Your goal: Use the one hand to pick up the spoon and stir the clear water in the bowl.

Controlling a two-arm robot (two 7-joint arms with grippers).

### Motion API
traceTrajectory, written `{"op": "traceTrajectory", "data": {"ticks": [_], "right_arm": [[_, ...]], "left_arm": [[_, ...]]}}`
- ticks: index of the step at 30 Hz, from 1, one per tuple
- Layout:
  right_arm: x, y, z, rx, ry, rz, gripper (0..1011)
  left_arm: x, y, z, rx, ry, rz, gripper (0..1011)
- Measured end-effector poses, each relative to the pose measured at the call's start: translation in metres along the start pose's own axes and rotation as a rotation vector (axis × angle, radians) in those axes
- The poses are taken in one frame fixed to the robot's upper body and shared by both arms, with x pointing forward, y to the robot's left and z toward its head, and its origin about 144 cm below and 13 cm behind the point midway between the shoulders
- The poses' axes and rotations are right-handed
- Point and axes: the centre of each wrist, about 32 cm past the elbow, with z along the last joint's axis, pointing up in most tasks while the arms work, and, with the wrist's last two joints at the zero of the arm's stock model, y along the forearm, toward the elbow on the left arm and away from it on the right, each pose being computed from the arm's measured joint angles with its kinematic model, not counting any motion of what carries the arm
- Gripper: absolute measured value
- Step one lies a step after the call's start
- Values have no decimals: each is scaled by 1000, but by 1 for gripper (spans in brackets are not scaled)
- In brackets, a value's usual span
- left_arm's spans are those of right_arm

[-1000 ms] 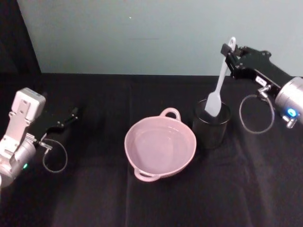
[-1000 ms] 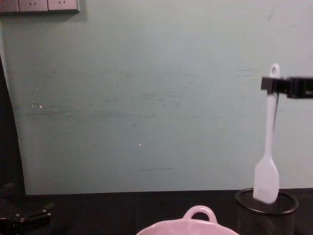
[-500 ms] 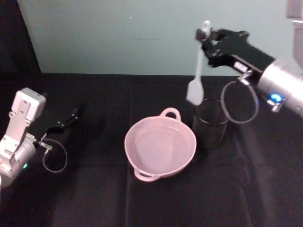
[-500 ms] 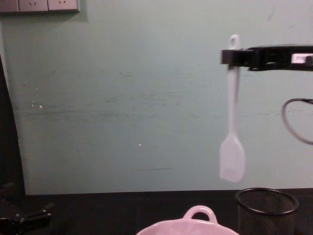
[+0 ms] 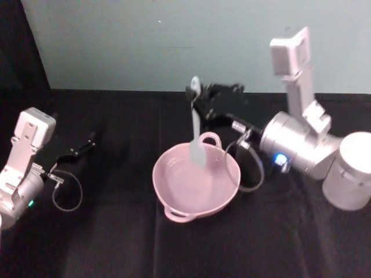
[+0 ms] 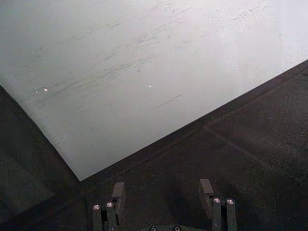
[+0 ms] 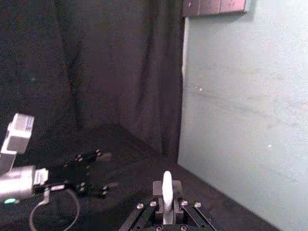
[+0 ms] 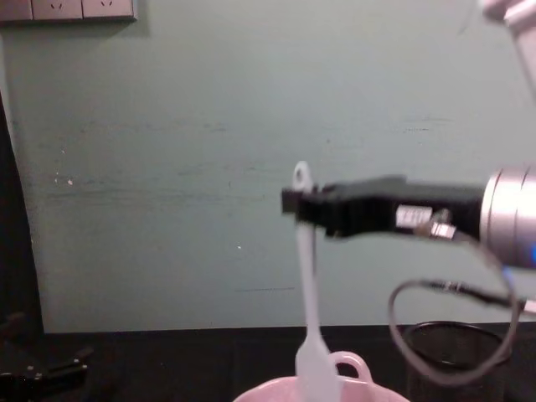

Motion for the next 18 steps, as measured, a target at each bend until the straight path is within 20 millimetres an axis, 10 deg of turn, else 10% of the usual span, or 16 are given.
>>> {"op": "traceTrajectory", "data": {"ticks": [18], "right_arm": [[-22, -1, -35, 16, 68, -5, 118]], "left_arm": [[0, 0, 0, 0, 0, 0, 1011]]}}
